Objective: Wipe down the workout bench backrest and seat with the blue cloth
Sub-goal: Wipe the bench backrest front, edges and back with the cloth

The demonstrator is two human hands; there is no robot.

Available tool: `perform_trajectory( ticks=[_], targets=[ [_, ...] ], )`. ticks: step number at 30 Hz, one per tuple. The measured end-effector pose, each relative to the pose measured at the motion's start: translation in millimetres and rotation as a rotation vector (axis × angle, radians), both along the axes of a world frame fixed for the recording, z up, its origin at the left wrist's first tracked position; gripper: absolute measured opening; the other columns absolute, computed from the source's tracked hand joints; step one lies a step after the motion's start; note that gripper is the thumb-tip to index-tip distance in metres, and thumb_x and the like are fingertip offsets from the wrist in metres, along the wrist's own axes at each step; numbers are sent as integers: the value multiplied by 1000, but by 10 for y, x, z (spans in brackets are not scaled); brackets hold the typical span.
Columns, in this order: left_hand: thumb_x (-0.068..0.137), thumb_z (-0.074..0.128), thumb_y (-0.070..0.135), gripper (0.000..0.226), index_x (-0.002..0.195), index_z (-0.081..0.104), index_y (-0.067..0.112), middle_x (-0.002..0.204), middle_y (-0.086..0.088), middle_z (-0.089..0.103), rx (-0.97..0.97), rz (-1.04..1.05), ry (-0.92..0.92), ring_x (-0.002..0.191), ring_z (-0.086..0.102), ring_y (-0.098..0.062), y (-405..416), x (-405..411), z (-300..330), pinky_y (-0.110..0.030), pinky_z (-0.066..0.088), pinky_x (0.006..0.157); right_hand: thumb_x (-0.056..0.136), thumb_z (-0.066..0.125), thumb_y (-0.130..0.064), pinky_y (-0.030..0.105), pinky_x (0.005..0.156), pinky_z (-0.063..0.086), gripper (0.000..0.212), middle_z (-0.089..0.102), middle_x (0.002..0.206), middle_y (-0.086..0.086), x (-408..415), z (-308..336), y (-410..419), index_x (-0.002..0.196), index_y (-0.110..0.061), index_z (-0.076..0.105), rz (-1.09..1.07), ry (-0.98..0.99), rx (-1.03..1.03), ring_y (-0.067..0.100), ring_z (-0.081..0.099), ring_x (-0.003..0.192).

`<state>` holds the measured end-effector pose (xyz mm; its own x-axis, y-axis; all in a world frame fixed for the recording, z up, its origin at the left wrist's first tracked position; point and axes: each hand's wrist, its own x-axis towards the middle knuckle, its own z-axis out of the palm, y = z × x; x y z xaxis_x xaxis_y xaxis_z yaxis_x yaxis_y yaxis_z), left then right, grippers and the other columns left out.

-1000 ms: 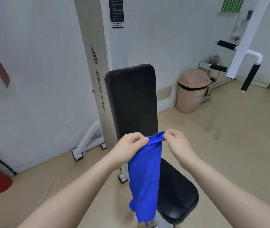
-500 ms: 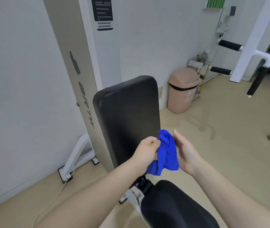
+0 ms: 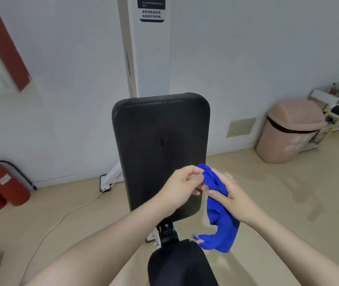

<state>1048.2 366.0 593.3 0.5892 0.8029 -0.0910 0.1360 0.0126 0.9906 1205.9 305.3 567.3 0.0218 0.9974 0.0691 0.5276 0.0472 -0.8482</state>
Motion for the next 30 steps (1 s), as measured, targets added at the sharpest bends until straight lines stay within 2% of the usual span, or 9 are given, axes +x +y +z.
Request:
perform_trajectory(
  ticks=[4, 9, 13, 16, 18, 22, 25, 28, 30],
  targets=[
    [91, 48, 13, 18, 94, 59, 28, 93, 6, 67, 263, 359, 126, 82, 63, -6, 143, -288, 86, -17, 48, 72, 93, 55, -15, -2, 83, 28, 48, 46, 117, 2, 296, 34, 199, 137, -27, 41, -107, -37, 98, -8, 42, 100],
    [90, 44, 3, 25, 109, 54, 16, 101, 1, 57, 639, 685, 421, 87, 53, -8, 465, -692, 324, -16, 38, 78, 92, 53, -15, 27, 81, 35, 46, 41, 123, -3, 366, 344, 485, 133, -16, 33, -292, -69, 325, 16, 49, 99],
    [82, 61, 11, 52, 131, 44, 10, 137, -12, 42, 1006, 701, 787, 122, 42, -31, 730, -860, 541, -33, 32, 100, 92, 51, -11, 36, 83, 40, 44, 30, 139, 7, 403, 696, 815, 135, -19, 43, -209, -479, 515, 31, 48, 108],
    [74, 74, 30, 94, 145, 16, 15, 155, -10, 12, 966, 571, 1027, 137, 21, -34, 882, -928, 654, -45, 22, 110, 95, 43, -25, 36, 82, 36, 40, 38, 132, 7, 384, 893, 1076, 135, -29, 45, -57, -792, 601, 31, 41, 114],
    [70, 77, 35, 107, 147, 5, 14, 156, -9, 7, 961, 468, 1135, 141, 14, -31, 984, -950, 705, -43, 17, 113, 94, 40, -47, 31, 79, 33, 34, 45, 118, -2, 350, 1015, 1230, 127, -38, 46, -26, -921, 648, 23, 45, 104],
    [62, 83, 32, 112, 146, 12, 12, 153, -10, 20, 982, 402, 1083, 139, 23, -30, 1146, -1008, 729, -41, 22, 112, 95, 41, -51, 29, 85, 35, 38, 51, 121, -3, 413, 998, 1520, 128, -34, 50, 186, -1068, 743, 20, 45, 109],
    [58, 86, 28, 112, 145, 19, 10, 151, -12, 25, 1024, 402, 1014, 135, 30, -32, 1190, -1038, 702, -42, 29, 108, 82, 64, -11, 32, 71, 44, 50, 44, 121, 3, 361, 982, 1692, 129, -21, 51, 205, -1144, 882, 28, 48, 93],
    [55, 87, 25, 112, 144, 21, 8, 150, -13, 27, 1041, 399, 978, 133, 34, -33, 1208, -1051, 677, -42, 32, 105, 75, 41, -1, 33, 56, 41, 55, 37, 121, 11, 43, 913, 1923, 127, -14, 49, 456, -1323, 1151, 27, 51, 77],
    [55, 87, 25, 112, 144, 21, 9, 151, -13, 26, 1035, 401, 962, 134, 33, -32, 1234, -1073, 652, -41, 32, 105, 71, 46, -3, 33, 57, 40, 58, 36, 120, 8, -185, 900, 2005, 127, -17, 54, 501, -1338, 1205, 24, 49, 78]
  ],
)
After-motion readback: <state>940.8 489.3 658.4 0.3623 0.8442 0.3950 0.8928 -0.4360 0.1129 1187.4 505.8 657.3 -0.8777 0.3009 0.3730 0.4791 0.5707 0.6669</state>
